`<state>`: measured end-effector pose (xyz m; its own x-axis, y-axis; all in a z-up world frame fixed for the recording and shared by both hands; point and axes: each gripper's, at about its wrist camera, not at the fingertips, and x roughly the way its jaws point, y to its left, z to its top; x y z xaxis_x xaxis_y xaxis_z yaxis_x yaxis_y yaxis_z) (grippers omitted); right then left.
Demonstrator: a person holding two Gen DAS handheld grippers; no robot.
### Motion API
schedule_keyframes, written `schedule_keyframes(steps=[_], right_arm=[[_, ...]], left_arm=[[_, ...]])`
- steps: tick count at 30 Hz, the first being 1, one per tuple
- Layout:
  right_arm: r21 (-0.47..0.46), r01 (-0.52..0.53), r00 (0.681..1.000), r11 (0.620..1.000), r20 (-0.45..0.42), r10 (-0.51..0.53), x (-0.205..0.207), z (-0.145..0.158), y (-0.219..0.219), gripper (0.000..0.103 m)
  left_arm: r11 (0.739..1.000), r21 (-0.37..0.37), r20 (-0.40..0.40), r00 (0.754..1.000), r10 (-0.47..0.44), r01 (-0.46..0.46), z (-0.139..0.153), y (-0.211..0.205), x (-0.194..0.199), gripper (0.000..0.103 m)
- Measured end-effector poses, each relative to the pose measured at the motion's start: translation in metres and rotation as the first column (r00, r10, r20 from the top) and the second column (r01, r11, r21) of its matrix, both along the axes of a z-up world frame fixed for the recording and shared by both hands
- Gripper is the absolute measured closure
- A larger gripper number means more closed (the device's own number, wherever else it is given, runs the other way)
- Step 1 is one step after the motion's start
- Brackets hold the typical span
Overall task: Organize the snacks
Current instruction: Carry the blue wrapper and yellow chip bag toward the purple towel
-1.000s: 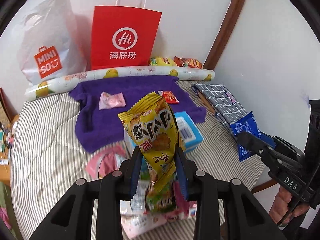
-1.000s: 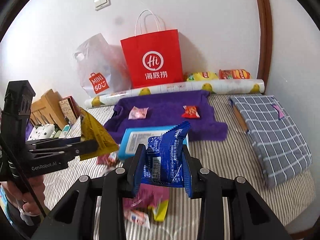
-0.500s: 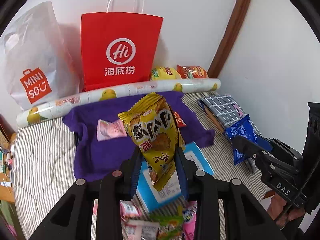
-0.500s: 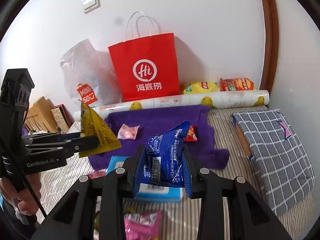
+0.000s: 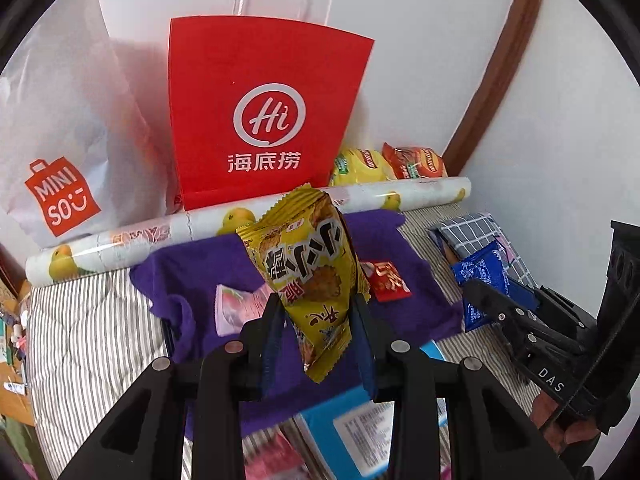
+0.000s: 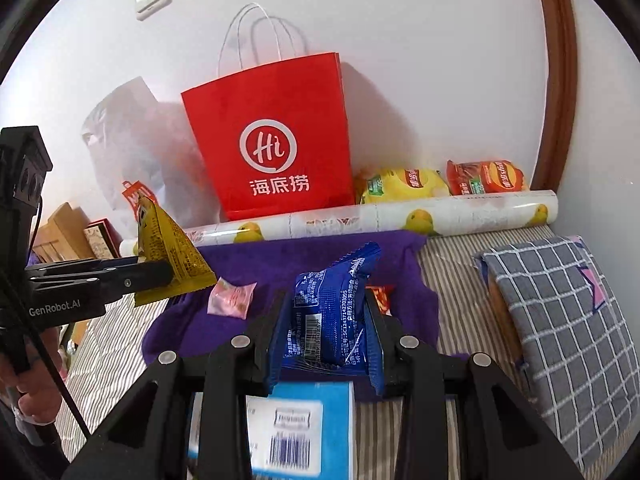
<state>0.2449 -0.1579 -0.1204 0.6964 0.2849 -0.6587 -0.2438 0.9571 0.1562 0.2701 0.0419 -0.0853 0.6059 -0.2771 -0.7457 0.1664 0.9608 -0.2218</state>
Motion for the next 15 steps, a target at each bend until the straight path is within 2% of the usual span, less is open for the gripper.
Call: schedule_keyframes(steps=[15], right_arm=[[0.058,0.016,0.997,0.998,-0.077,-0.012,0.055,-0.047,0.008,0.069]], left_arm=[[1.000,0.009,-0.107,0.994,0.021,-0.021,-0.047,0.016,0.047,0.072]])
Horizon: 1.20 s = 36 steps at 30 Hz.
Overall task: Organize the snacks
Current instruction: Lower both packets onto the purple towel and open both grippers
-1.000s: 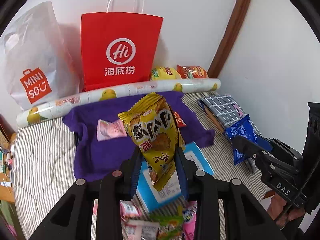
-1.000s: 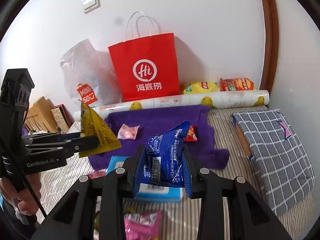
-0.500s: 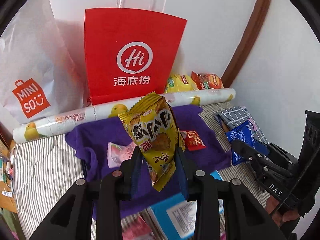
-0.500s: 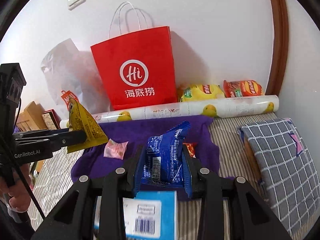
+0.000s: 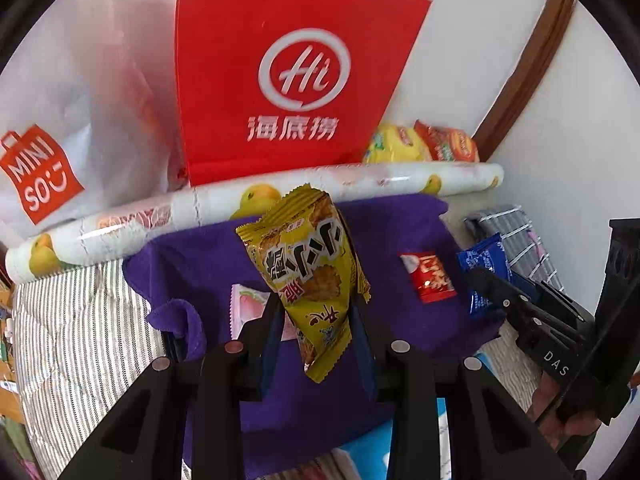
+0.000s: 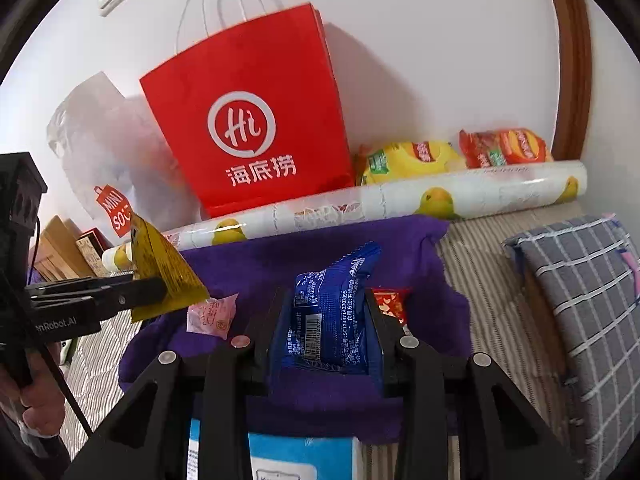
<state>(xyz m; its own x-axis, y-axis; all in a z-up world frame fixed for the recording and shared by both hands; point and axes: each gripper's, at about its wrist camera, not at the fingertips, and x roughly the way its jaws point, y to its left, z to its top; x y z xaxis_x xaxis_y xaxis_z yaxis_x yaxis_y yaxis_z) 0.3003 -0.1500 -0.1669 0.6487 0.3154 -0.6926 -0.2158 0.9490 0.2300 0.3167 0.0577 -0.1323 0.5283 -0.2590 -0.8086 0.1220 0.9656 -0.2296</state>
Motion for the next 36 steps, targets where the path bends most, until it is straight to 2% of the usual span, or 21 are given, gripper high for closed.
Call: schedule_keyframes(steps=[7,17,36], right_arm=[[-0.006,-0.002,0.998,1.000,-0.059,0.002,0.009,-0.020,-0.002,0.069],[0.001,-0.018,0.991,1.000,-0.132,0.018,0.015,-0.037,-0.003,0.069],[-0.030,-0.024,0.982,0.999,-0.187,0.018,0.018,-0.049,0.000,0.068]], left_arm=[[1.000,-0.005,-0.051,0.999,0.018,-0.018,-0.019,0.006,0.009,0.072],[1.000,0.005,-0.075,0.997,0.015,-0.015,-0.028,0.002,0.014,0.072],[1.000,0.018,-0.121,0.993,-0.004,0.006,-0.041,-0.005,0.016,0.072]])
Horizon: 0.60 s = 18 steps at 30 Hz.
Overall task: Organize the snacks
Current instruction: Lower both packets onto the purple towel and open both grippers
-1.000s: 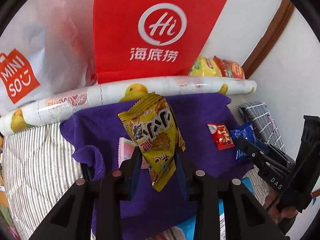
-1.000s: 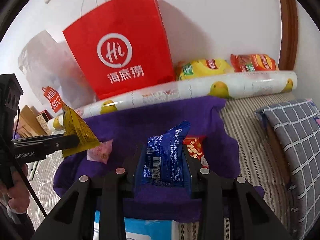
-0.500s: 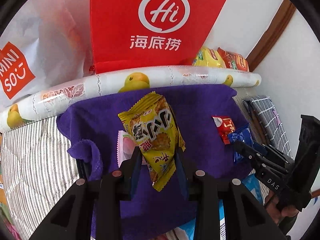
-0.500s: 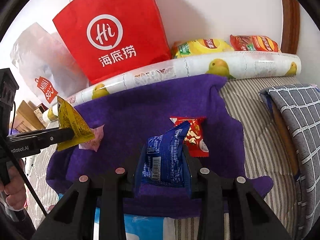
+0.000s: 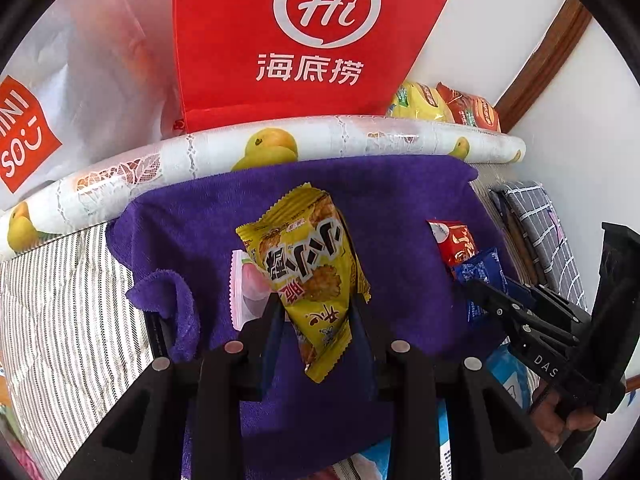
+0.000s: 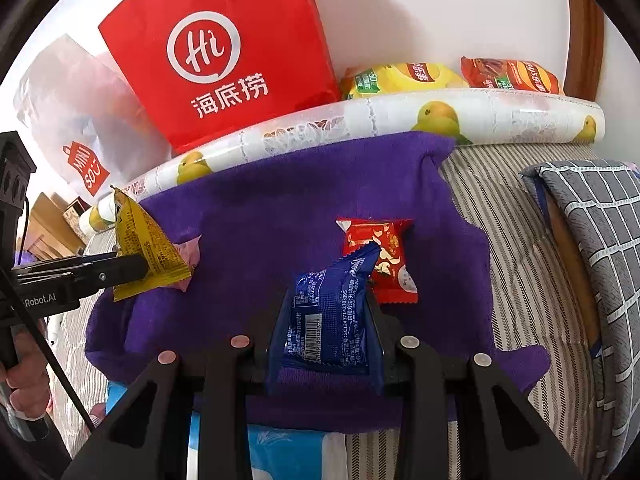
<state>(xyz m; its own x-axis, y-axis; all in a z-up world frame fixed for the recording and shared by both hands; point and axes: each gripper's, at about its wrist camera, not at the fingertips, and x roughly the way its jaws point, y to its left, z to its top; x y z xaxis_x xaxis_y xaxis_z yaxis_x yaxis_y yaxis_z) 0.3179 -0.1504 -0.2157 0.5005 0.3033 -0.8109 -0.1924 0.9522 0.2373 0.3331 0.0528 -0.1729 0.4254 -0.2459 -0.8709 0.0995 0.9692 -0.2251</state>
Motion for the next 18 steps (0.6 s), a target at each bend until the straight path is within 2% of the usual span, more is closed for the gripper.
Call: schedule_keyframes(steps=[15,18], right_arm=[[-0.010,-0.005,1.000,1.000,0.005,0.005,-0.0014,-0.0010,0.0004,0.066],[-0.001,-0.004,1.000,1.000,0.011,0.004,-0.0025,0.0006,0.0004,0.062]], left_arm=[[1.000,0.009,-0.017,1.000,-0.026,0.026,-0.0070,-0.0033,0.0038,0.071],[1.000,0.012,-0.022,0.999,-0.026,0.026,-0.0087,-0.0030,0.0045,0.071]])
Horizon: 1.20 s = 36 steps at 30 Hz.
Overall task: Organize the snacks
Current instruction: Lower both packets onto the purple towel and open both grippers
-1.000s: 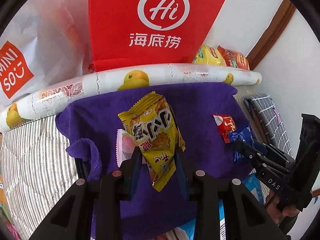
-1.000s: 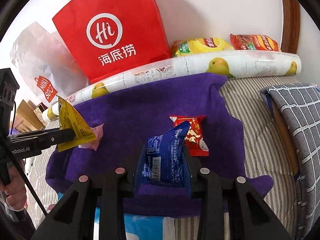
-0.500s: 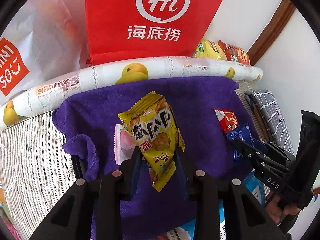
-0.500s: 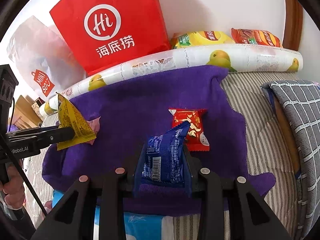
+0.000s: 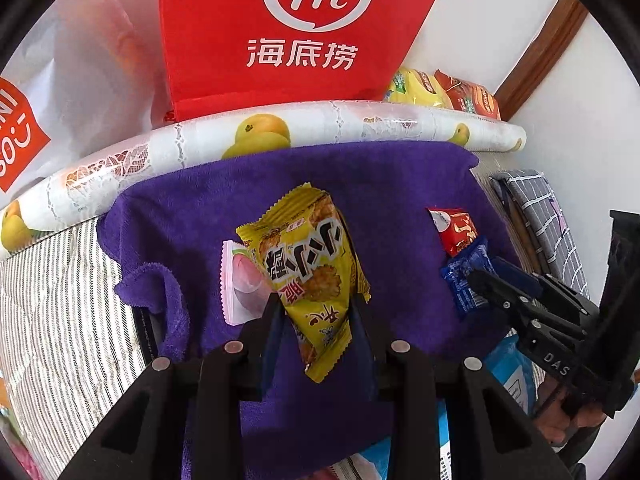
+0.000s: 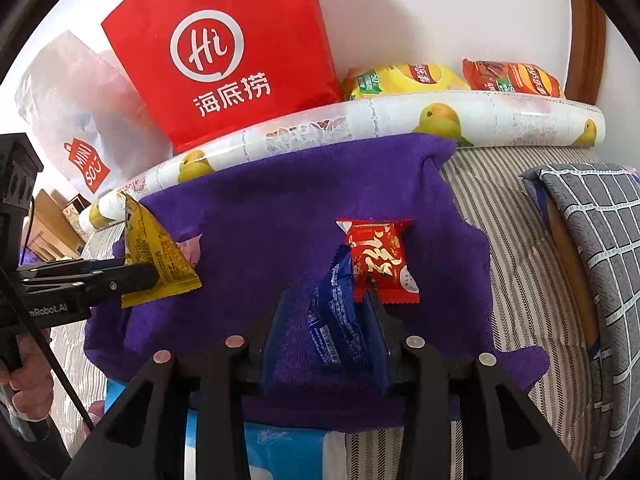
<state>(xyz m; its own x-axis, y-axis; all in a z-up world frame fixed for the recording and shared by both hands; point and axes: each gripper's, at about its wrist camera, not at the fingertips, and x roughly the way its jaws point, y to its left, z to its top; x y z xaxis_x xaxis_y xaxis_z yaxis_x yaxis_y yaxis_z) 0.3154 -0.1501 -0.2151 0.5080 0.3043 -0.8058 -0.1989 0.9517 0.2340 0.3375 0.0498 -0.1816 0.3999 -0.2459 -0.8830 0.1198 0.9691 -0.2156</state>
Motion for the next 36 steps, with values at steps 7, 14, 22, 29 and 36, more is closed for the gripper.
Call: schedule_keyframes(steps=[7,14,22,29,36], right_arm=[[0.030,-0.001,0.998,1.000,0.059,-0.001,-0.007,0.012,-0.003,0.050],[0.049,0.002,0.997,0.999,0.073,-0.006,-0.008,0.015,-0.006,0.050],[0.073,0.003,0.995,0.997,0.097,-0.010,-0.012,0.018,-0.011,0.050],[0.122,0.013,0.994,0.992,0.108,-0.026,-0.014,0.026,-0.015,0.050],[0.112,0.023,0.989,0.993,0.146,-0.039,-0.032,0.051,-0.015,0.049]], left_arm=[[1.000,0.006,-0.006,1.000,0.002,-0.002,-0.003,-0.001,0.001,0.071],[1.000,0.004,-0.018,1.000,0.003,-0.003,-0.006,-0.002,0.002,0.071],[1.000,-0.021,-0.016,1.000,-0.008,0.008,-0.002,-0.003,0.000,0.064],[0.999,-0.046,0.020,1.000,-0.019,0.020,0.015,-0.002,-0.007,0.042],[0.997,-0.075,0.081,0.997,-0.015,0.021,0.039,0.005,-0.018,0.035]])
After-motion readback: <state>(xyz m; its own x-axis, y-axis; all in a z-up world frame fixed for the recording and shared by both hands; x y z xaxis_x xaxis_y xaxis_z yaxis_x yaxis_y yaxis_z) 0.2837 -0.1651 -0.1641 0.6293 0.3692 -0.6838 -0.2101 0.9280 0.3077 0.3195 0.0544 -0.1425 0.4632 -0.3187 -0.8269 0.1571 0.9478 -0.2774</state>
